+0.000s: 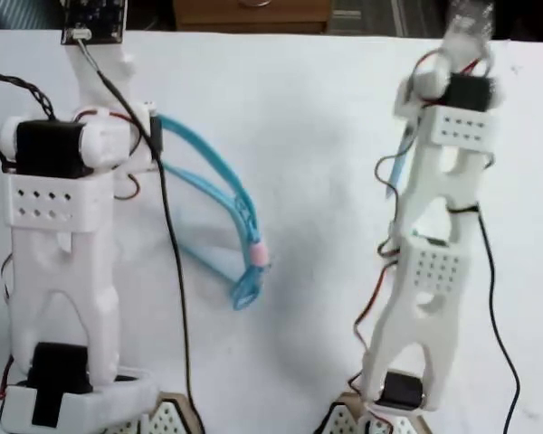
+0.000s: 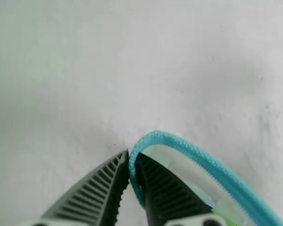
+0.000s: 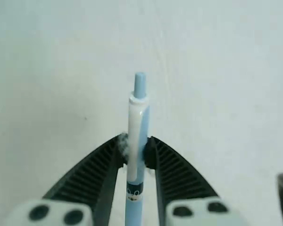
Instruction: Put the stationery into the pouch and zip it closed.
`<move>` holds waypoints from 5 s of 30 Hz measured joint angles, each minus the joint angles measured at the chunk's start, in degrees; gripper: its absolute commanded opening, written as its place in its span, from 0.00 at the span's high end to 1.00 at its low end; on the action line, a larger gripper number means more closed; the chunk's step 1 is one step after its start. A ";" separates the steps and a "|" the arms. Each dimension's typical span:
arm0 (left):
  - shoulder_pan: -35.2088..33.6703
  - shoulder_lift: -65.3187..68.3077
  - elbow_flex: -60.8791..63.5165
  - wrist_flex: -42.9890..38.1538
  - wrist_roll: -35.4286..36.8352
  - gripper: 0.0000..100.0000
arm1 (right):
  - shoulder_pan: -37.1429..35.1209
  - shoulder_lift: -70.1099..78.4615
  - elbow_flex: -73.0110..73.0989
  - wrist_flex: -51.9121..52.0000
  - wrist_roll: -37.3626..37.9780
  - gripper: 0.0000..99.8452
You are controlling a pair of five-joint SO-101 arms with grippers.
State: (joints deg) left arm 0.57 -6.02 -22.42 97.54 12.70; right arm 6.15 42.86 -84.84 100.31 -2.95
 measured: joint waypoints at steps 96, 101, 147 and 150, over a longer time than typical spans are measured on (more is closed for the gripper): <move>0.00 0.00 0.00 0.00 0.00 0.98 | 5.45 -33.93 95.21 -20.84 10.73 0.69; 0.00 -0.09 1.93 -0.79 0.00 0.98 | 5.63 -34.02 105.49 -32.35 8.53 0.69; 0.00 -0.35 -0.53 -0.53 0.00 0.98 | -4.22 -72.62 105.32 -20.13 10.73 0.98; 0.00 -0.35 -0.79 -0.44 0.00 0.98 | -9.49 -77.45 99.87 -20.13 4.40 0.98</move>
State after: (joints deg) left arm 0.57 -6.37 -23.21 97.10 12.70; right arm -3.34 -34.59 15.03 80.18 1.45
